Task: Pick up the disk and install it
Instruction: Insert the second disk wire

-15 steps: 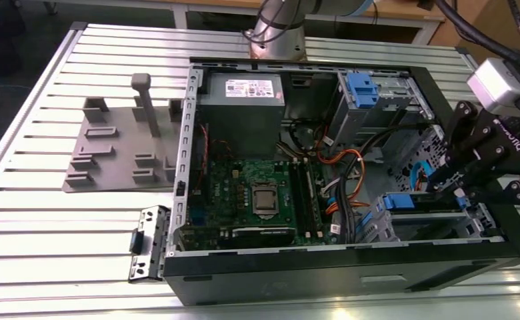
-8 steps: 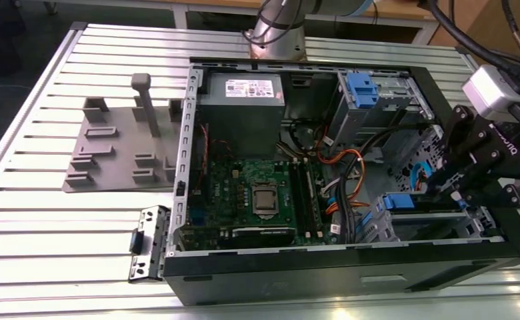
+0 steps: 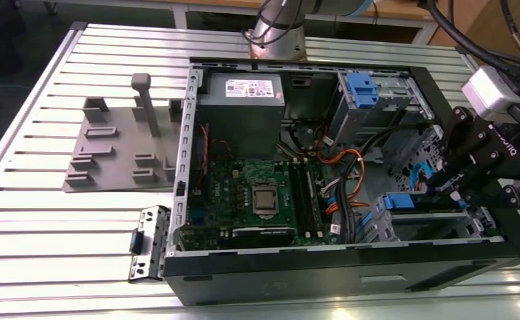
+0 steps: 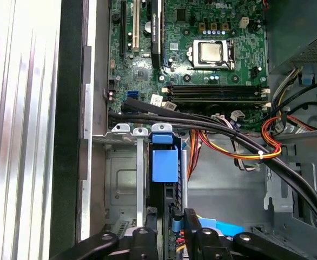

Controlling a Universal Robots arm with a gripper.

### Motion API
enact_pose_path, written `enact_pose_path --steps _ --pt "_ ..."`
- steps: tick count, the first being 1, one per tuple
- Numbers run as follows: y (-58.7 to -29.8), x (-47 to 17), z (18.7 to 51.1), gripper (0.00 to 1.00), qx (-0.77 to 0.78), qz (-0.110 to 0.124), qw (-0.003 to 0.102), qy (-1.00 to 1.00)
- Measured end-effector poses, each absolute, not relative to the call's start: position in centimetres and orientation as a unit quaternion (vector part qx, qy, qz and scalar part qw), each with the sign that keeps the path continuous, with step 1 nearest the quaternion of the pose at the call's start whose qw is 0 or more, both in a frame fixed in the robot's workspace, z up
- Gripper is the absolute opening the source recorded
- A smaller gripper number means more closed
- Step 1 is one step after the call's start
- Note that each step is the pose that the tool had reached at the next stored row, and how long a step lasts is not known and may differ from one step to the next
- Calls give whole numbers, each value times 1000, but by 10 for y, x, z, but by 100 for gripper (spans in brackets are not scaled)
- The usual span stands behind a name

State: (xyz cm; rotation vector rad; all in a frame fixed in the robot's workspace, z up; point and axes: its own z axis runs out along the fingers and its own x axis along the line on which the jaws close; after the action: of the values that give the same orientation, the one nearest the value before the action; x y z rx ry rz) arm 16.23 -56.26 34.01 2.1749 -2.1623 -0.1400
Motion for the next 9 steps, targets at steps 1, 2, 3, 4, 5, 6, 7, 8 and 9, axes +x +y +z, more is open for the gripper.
enact_pose_path --steps 1,2,3,4,5,6,7,8,9 --pt "-563 162 340 32 708 -46 36 -704" --pt "-563 162 340 26 708 -46 36 -704" --pt "-563 162 340 26 708 -46 36 -704" --pt "-563 162 340 20 708 -46 36 -704" --pt "-563 162 340 16 708 -46 36 -704" --pt "-563 162 340 16 708 -46 36 -704" --pt "-563 162 340 16 708 -46 36 -704" --pt "-563 162 340 16 708 -46 36 -704" --pt "-563 162 340 16 708 -46 36 -704"
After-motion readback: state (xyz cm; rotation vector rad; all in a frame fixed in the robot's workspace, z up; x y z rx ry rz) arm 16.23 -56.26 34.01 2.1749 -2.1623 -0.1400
